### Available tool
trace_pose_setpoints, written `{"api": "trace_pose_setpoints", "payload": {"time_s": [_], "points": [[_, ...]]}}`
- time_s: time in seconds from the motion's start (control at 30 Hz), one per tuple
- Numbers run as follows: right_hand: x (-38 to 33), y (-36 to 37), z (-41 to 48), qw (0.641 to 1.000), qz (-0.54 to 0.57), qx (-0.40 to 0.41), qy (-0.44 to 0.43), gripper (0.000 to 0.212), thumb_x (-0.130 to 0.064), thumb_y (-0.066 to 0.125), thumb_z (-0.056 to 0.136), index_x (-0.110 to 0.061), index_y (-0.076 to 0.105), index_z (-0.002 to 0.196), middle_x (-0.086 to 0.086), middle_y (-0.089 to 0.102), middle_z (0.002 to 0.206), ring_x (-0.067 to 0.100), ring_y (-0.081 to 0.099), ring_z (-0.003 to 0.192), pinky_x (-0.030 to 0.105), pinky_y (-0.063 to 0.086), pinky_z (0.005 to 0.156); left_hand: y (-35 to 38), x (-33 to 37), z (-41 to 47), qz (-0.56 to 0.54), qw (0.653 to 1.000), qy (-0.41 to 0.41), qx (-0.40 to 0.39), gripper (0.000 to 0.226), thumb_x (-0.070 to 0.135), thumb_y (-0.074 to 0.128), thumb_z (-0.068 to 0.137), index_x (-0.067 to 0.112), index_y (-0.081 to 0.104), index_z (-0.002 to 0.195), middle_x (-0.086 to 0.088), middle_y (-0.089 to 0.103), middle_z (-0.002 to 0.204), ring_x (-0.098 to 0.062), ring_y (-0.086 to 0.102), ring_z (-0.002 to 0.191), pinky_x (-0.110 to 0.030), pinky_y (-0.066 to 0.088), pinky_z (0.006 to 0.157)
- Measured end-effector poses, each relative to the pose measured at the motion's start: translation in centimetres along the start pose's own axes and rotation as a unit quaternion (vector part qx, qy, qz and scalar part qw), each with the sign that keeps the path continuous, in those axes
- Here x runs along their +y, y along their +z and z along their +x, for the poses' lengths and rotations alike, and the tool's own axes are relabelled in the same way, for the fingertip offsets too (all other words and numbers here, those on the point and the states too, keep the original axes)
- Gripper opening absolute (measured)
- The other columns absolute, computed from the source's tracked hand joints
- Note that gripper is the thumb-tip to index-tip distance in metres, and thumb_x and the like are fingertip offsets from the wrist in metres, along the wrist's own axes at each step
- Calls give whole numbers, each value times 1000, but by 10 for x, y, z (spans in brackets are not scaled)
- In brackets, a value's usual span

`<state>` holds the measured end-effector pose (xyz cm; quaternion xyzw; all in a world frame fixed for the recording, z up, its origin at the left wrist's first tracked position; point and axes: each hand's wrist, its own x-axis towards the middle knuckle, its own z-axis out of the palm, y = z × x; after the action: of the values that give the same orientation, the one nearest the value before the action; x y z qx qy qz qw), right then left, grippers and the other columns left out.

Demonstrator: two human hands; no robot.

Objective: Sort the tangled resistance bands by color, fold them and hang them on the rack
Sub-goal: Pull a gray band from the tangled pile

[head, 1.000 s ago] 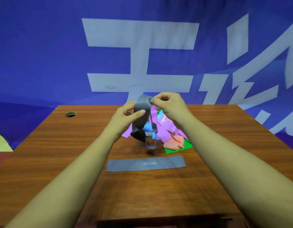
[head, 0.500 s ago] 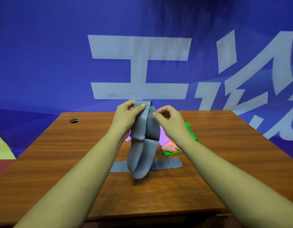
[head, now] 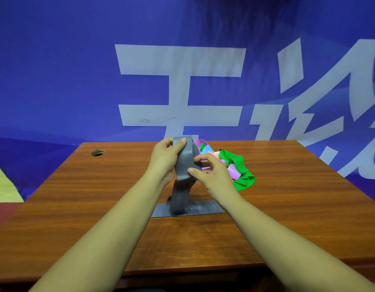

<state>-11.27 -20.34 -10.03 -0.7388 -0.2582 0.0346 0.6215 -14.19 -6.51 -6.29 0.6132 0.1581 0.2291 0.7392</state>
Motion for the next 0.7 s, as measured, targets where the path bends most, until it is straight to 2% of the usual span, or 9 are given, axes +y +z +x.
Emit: {"api": "trace_pose_setpoints", "payload": {"time_s": [0.1,0.2,0.3,0.4,0.47,0.5,0.57,0.63,0.7], "points": [[0,0,3,1000,-6,-18,0,12,-12,76,81,-18,66,79,-11,62,76,4,54,68,15,44,69,0,-1,-3,-12,1000,-1,-19,17,18,65,93,2,68,95,-14,71,92,-24,68,82,-42,55,81],[-4,-3,8,997,61,14,44,7,-13,75,80,-15,69,80,-7,63,76,3,54,67,19,44,67,-3,0,-6,7,998,5,-59,24,30,63,93,6,68,91,-11,69,90,-22,63,85,-39,52,82],[-15,-12,14,994,90,31,57,3,-15,73,82,-14,71,84,-4,65,81,3,56,69,22,44,67,-8,0,-14,141,987,16,-72,33,49,55,94,20,67,84,6,64,81,-6,58,77,-23,45,77],[-27,-20,18,986,139,34,83,7,-13,70,85,-16,69,79,-1,64,76,13,54,67,25,41,62,-12,-9,-22,200,970,53,-128,23,41,52,96,26,67,91,5,64,100,2,55,79,-16,42,74],[-33,-23,21,982,149,39,109,5,-17,70,85,-16,68,81,3,62,78,19,51,71,29,38,64,-15,-16,-22,219,961,98,-136,13,34,63,91,31,68,103,1,61,116,-3,57,94,-15,43,81],[-34,-25,22,980,153,39,122,3,-17,69,86,-16,68,83,3,62,78,20,52,72,31,37,67,-16,-18,-21,230,955,128,-138,21,31,68,89,32,67,109,-1,61,117,-5,57,97,-15,44,82],[-36,-27,23,975,165,36,145,4,-17,68,86,-17,67,83,1,63,75,20,54,73,31,37,68,-18,-23,-17,237,947,165,-141,26,20,72,87,27,69,112,-2,67,112,-9,62,98,-15,48,80],[-36,-29,22,973,168,31,152,5,-17,69,86,-18,68,81,3,64,77,21,54,75,31,39,66,-17,-24,-16,222,947,180,-149,22,12,70,88,18,71,109,-1,73,105,-11,67,98,-26,53,87],[-35,-32,22,974,163,26,156,2,-17,70,85,-18,68,83,3,65,82,21,56,76,33,41,71,-15,-26,-16,214,947,189,-149,18,8,69,88,18,72,103,1,75,98,-11,68,92,-32,54,88]]}}
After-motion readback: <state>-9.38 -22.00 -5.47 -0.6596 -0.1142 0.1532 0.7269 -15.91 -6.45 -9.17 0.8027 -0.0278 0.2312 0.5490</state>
